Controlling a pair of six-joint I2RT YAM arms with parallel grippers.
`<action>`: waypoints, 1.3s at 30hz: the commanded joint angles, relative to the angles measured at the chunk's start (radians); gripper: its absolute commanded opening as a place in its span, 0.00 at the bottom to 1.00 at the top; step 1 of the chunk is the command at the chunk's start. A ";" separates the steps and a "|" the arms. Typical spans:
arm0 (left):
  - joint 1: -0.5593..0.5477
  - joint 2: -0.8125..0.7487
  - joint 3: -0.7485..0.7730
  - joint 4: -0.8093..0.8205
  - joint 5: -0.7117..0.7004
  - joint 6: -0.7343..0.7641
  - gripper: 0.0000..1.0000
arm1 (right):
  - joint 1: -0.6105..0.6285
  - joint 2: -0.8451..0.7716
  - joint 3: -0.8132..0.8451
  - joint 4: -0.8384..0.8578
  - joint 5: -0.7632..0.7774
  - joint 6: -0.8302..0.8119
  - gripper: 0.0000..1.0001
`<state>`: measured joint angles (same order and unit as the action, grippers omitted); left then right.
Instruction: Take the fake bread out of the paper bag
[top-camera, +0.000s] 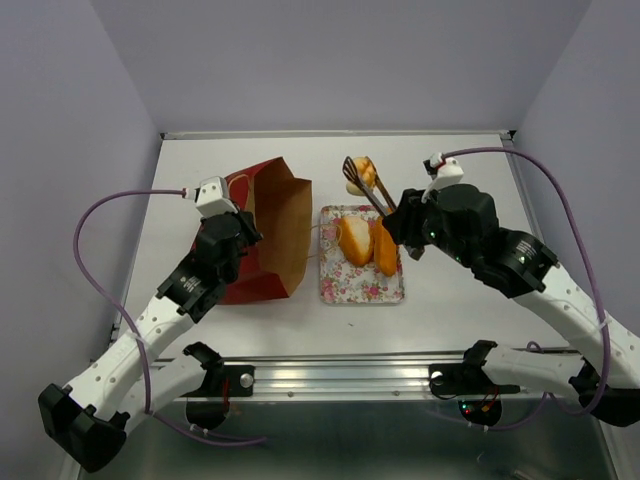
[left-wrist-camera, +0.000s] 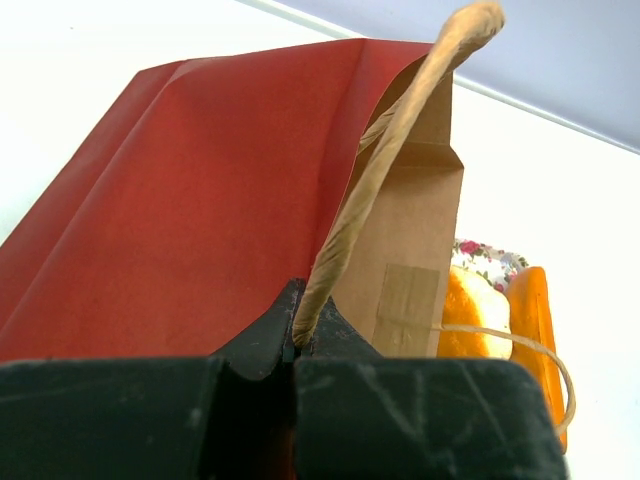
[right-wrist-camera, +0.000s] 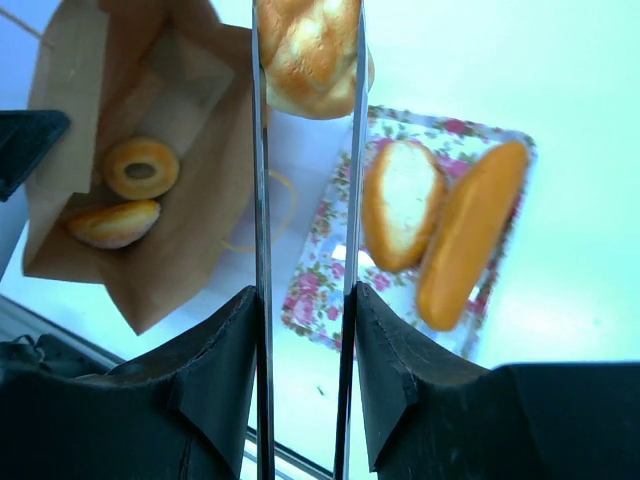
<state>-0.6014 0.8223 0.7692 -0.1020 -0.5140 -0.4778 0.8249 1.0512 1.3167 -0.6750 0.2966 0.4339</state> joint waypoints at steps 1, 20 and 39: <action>-0.005 0.006 0.053 0.018 -0.043 -0.024 0.00 | -0.006 -0.045 -0.017 -0.129 0.115 0.055 0.04; -0.005 -0.020 0.036 0.025 -0.054 -0.039 0.00 | -0.006 0.030 -0.290 -0.141 -0.353 -0.015 0.11; -0.005 -0.040 0.030 0.012 -0.046 -0.036 0.00 | -0.006 0.059 -0.278 -0.178 -0.263 -0.006 0.61</action>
<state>-0.6014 0.8017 0.7803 -0.1238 -0.5323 -0.5098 0.8242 1.1194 0.9932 -0.8776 0.0032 0.4232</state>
